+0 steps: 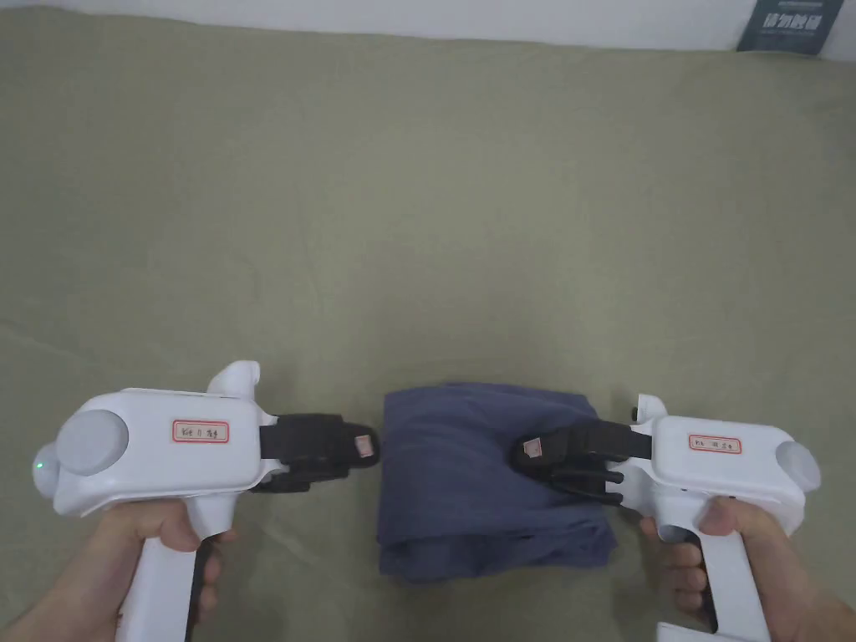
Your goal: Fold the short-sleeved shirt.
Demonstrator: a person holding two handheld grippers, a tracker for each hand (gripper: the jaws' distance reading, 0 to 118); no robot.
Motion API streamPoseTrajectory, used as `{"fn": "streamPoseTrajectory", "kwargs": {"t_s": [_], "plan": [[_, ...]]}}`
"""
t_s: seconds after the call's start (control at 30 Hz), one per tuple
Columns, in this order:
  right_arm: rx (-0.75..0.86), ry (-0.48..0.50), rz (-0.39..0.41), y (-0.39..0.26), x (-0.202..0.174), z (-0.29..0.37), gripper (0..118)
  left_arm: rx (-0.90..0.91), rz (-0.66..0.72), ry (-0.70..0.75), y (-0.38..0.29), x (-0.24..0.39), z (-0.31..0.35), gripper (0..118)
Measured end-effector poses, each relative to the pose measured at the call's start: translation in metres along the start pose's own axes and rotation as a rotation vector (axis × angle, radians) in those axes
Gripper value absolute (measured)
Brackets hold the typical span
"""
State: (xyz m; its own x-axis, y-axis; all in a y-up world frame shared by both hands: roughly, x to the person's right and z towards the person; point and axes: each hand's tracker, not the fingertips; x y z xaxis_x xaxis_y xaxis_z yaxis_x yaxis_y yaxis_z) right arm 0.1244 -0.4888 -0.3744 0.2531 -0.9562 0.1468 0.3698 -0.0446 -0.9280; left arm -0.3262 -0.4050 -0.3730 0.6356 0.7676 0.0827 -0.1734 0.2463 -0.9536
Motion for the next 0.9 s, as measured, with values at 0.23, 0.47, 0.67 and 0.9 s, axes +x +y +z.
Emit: {"fn": "streamPoseTrajectory", "kwargs": {"t_s": [0.23,0.47,0.67,0.9], "plan": [[-0.013,0.009,-0.018,-0.009,-0.008,-0.005,6,-0.068,0.167,-0.257,0.001,-0.004,-0.055,115],[-0.007,0.008,-0.043,-0.005,-0.008,0.0,6,-0.096,0.064,0.011,0.002,0.003,-0.075,26],[0.27,-0.49,0.558,-0.061,-0.098,0.021,6,-0.106,0.077,-0.048,-0.001,0.008,-0.078,26],[0.938,-0.998,1.144,-0.164,-0.154,0.017,6,-0.106,0.055,-0.013,-0.006,0.024,-0.071,26]]}}
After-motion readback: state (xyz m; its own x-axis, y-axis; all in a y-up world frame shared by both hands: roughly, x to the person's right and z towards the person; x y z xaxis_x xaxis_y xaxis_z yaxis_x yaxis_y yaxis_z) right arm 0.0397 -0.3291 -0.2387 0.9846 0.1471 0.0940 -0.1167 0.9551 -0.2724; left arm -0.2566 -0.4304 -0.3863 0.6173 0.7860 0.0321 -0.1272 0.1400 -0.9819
